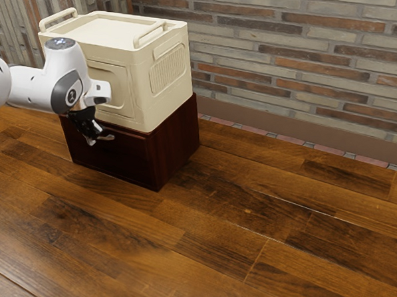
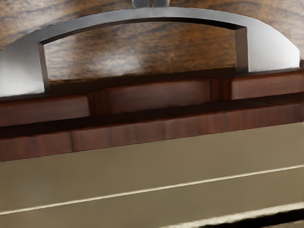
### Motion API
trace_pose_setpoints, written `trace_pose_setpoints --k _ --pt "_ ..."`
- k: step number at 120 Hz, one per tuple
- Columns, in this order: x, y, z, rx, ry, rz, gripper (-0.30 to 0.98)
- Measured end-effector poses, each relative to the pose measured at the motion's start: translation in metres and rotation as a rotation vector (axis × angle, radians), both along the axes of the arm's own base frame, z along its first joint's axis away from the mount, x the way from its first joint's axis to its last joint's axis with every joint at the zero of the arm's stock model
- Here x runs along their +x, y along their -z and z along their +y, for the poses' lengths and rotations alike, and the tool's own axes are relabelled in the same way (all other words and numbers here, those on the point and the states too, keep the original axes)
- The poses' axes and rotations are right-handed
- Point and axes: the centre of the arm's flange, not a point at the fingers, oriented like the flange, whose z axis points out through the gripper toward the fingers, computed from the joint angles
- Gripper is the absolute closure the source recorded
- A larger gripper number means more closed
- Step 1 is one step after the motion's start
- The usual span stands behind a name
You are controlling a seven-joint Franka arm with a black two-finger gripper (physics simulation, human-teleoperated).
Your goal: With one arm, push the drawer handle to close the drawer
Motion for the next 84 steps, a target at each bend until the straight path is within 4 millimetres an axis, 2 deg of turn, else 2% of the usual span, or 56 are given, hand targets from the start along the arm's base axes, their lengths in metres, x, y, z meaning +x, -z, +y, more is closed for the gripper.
trace_pose_setpoints --k 49,52,56,63,72,80,84 --pt "0.005 0.002 0.009 0.006 0.112 -0.019 0.79" --pt "0.002 0.0 0.003 -0.011 0.107 -0.022 0.77" --pt "-0.002 -0.006 -0.014 -0.039 0.116 -0.027 0.69" --pt "-0.021 -0.019 -0.043 -0.096 0.13 -0.032 0.54" --pt "-0.051 -0.04 -0.07 -0.163 0.146 -0.038 0.37" --pt "-0.075 -0.069 -0.089 -0.21 0.166 -0.049 0.27" --pt "-0.085 -0.095 -0.092 -0.222 0.171 -0.066 0.23"
